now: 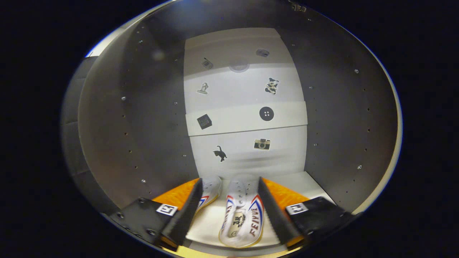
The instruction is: Open the shoe cabinet door, grab the shoes and put them into the shoe cabinet, then close the shoe cabinet door.
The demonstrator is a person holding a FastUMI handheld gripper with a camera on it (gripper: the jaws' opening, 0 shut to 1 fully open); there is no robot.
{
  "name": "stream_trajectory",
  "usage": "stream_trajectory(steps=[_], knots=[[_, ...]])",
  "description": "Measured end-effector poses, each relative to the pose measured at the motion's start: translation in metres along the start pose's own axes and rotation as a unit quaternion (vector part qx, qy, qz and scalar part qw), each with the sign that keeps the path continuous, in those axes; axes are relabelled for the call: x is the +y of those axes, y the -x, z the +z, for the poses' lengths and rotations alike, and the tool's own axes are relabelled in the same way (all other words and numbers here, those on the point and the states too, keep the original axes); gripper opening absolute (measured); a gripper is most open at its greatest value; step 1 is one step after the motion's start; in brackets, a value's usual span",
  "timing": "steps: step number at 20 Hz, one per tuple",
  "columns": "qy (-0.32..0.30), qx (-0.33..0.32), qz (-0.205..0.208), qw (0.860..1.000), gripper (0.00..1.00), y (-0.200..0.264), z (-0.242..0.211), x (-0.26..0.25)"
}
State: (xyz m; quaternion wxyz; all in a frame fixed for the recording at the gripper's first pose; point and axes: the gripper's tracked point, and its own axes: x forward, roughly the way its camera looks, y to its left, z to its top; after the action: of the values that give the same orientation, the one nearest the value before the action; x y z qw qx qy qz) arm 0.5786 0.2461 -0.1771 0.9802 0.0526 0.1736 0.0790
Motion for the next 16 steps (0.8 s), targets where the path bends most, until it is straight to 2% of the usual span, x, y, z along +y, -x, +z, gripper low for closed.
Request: stream_trajectory(steps=[2, 7, 16], knots=[[0.018, -0.010, 0.002, 1.000, 0.98, 0.022, 0.002, 0.006], [0.064, -0.028, 0.012, 0.997, 0.98, 0.092, 0.004, 0.029], [0.050, -0.058, 0.039, 0.996, 0.98, 0.221, 0.016, 0.047]])
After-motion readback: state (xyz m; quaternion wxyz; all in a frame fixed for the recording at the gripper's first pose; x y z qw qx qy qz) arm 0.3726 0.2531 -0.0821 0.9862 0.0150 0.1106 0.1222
